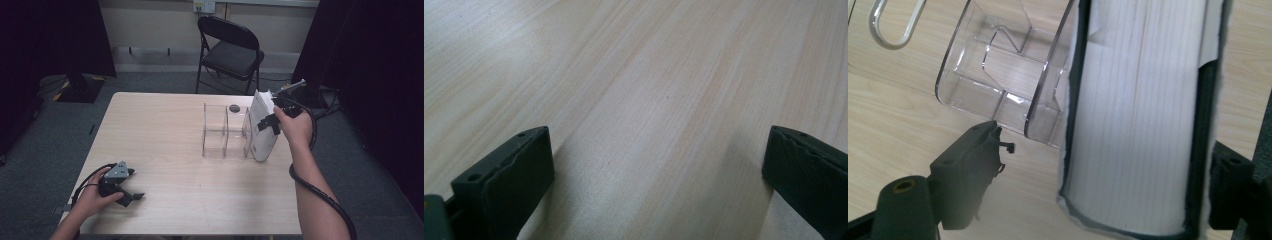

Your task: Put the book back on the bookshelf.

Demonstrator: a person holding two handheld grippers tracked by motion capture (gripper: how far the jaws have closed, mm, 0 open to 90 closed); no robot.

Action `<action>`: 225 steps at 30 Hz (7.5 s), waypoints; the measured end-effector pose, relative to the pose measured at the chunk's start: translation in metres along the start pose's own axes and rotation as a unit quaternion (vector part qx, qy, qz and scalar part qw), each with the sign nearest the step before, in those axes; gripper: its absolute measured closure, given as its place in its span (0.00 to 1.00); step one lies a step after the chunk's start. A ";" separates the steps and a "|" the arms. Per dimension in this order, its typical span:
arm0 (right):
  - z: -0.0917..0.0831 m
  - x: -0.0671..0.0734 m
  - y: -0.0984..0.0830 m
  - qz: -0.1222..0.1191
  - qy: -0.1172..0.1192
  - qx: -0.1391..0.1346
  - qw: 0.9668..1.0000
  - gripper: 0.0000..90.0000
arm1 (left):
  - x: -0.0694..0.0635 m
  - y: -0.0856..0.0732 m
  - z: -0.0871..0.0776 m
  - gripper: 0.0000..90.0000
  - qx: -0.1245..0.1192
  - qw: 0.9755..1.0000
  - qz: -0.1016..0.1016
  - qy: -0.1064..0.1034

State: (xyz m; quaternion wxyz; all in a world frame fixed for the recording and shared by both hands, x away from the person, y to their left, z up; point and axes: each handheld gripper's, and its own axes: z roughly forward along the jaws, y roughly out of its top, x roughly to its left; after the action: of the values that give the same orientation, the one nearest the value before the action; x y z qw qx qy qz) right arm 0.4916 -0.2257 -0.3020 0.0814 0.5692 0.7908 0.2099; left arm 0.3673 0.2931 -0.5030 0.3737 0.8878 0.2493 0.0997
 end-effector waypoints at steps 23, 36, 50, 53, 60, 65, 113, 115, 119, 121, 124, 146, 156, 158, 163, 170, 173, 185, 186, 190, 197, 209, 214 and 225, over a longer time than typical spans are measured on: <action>-0.001 -0.002 -0.019 -0.011 0.014 -0.005 1.000 0.18 | 0.000 0.000 0.000 0.00 0.000 1.000 0.000 -0.001; -0.008 0.000 -0.027 -0.019 0.011 0.004 1.000 0.18 | 0.000 0.000 0.000 0.00 0.000 1.000 0.000 -0.001; -0.009 0.008 -0.039 -0.045 0.021 0.004 0.999 0.18 | 0.000 0.000 0.000 0.00 0.002 1.000 0.000 -0.001; -0.007 0.011 -0.041 -0.049 0.027 0.006 0.998 0.18 | 0.000 0.000 0.000 0.00 0.002 1.000 0.000 0.000; -0.002 0.022 -0.045 -0.068 0.038 0.009 0.997 0.18 | 0.000 0.000 0.001 0.00 -0.001 1.000 -0.001 0.003; 0.004 0.032 -0.050 -0.082 0.051 0.003 0.995 0.18 | 0.000 0.000 0.001 0.00 -0.003 1.000 -0.001 0.003; 0.071 0.097 -0.073 -0.153 0.132 0.004 0.979 0.18 | 0.000 0.000 0.001 0.00 -0.002 1.000 -0.003 0.002; 0.072 0.098 -0.074 -0.156 0.131 0.005 0.979 0.18 | 0.000 0.000 0.001 0.00 -0.001 1.000 -0.003 0.002; 0.076 0.102 -0.075 -0.161 0.137 0.005 0.977 0.18 | 0.000 0.000 0.001 0.00 -0.002 1.000 -0.003 0.002; 0.079 0.104 -0.076 -0.167 0.138 0.006 0.976 0.18 | 0.000 0.000 0.001 0.00 -0.002 1.000 -0.003 0.002; 0.084 0.109 -0.077 -0.174 0.142 0.007 0.974 0.18 | 0.000 0.000 0.001 0.00 -0.002 1.000 -0.003 0.002; 0.104 0.128 -0.083 -0.186 0.164 -0.003 0.969 0.18 | 0.000 0.000 0.001 0.00 -0.002 1.000 -0.003 0.002; 0.116 0.137 -0.087 -0.189 0.172 -0.003 0.967 0.18 | 0.000 0.000 0.001 0.00 -0.002 1.000 -0.003 0.002; 0.119 0.139 -0.088 -0.191 0.175 -0.004 0.966 0.18 | 0.000 0.000 0.001 0.00 -0.002 1.000 -0.003 0.002; 0.127 0.144 -0.091 -0.193 0.182 -0.006 0.964 0.19 | -0.001 0.000 0.001 0.00 -0.002 1.000 -0.003 0.003; 0.135 0.148 -0.095 -0.197 0.186 -0.002 0.963 0.19 | 0.000 0.000 0.001 0.00 -0.002 1.000 -0.003 0.003; 0.140 0.152 -0.097 -0.201 0.190 -0.003 0.961 0.19 | 0.000 0.000 0.001 0.00 -0.002 1.000 -0.003 0.003; 0.159 0.163 -0.105 -0.220 0.191 0.002 0.956 0.19 | -0.001 0.000 0.001 0.00 -0.002 1.000 -0.003 0.003; 0.160 0.164 -0.106 -0.220 0.191 0.004 0.957 0.19 | -0.001 0.000 0.001 0.00 -0.002 1.000 -0.003 0.003; 0.162 0.166 -0.107 -0.225 0.192 -0.001 0.955 0.18 | -0.001 0.000 0.001 0.00 -0.002 1.000 -0.003 0.003; 0.166 0.173 -0.112 -0.257 0.173 -0.032 0.950 0.15 | -0.001 0.000 0.001 0.00 -0.002 1.000 -0.003 0.002; 0.173 0.176 -0.128 -0.286 0.149 -0.108 0.940 0.14 | -0.001 0.000 0.001 0.00 -0.003 1.000 -0.003 0.004; 0.174 0.175 -0.132 -0.288 0.146 -0.123 0.939 0.14 | -0.001 0.000 0.001 0.00 -0.002 1.000 -0.003 0.004; 0.177 0.175 -0.140 -0.277 0.141 -0.157 0.937 0.12 | -0.001 0.000 0.001 0.00 -0.002 1.000 -0.003 0.004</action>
State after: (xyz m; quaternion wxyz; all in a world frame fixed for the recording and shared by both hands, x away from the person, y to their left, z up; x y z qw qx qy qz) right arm 0.3760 -0.0565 -0.5016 0.1119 0.2717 0.8776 0.3788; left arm 0.3670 0.2922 -0.5036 0.3751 0.8858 0.2536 0.1022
